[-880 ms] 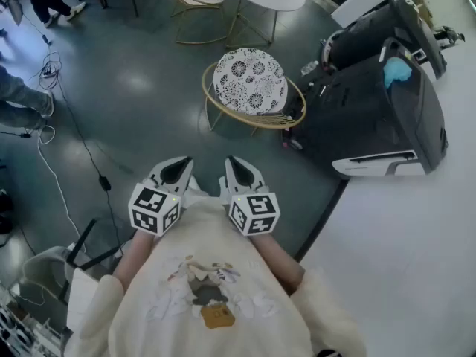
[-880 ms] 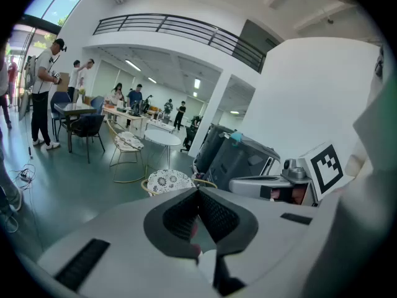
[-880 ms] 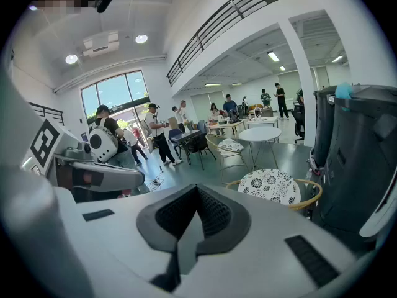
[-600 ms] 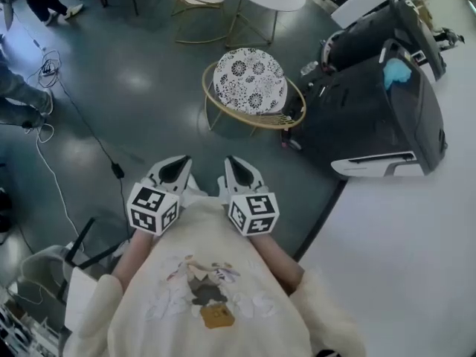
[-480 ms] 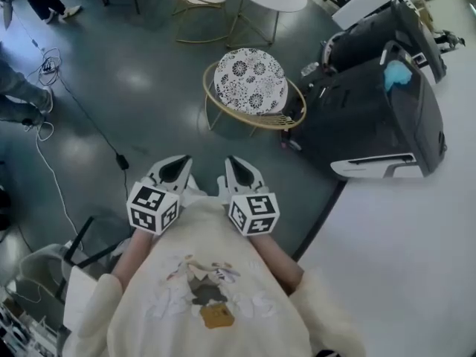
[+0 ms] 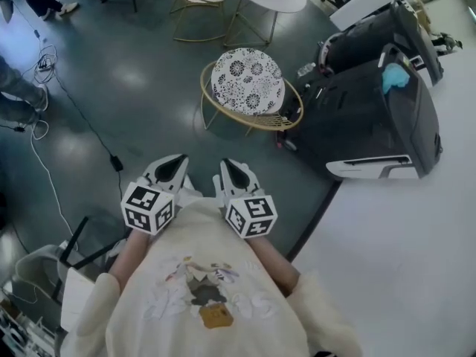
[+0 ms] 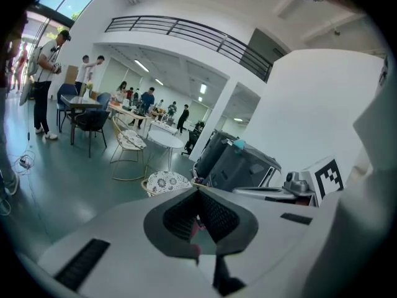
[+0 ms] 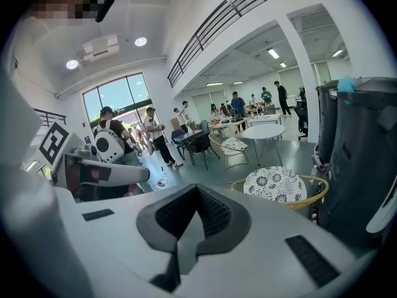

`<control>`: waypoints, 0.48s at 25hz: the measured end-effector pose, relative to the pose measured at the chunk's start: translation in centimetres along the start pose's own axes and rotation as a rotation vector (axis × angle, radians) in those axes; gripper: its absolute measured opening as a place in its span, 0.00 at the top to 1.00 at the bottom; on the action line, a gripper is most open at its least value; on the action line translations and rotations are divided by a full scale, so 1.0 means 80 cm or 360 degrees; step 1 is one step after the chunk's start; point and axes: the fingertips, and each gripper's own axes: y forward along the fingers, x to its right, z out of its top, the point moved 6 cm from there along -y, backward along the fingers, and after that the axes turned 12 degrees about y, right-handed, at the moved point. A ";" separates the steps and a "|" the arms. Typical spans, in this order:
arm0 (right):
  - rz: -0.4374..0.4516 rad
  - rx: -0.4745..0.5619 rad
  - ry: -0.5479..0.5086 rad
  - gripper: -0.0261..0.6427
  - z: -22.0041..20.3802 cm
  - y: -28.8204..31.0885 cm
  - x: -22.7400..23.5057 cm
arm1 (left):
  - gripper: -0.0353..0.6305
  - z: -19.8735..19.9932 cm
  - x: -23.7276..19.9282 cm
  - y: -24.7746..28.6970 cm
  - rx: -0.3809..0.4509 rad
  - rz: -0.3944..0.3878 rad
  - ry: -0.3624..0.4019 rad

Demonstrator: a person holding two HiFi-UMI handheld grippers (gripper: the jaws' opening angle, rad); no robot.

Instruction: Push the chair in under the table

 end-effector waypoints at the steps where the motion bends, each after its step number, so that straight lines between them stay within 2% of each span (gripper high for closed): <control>1: -0.0009 -0.0002 0.0000 0.95 -0.001 -0.002 0.002 | 0.93 -0.001 0.000 0.004 -0.0005 -0.0017 -0.0021; 7: -0.0102 -0.0022 0.0071 0.95 0.010 -0.008 0.045 | 0.93 0.007 0.020 0.053 -0.0080 -0.0122 -0.0032; 12: -0.0120 -0.0027 0.0107 0.95 0.046 0.012 0.098 | 0.93 0.035 0.021 0.125 -0.0134 -0.0155 -0.0057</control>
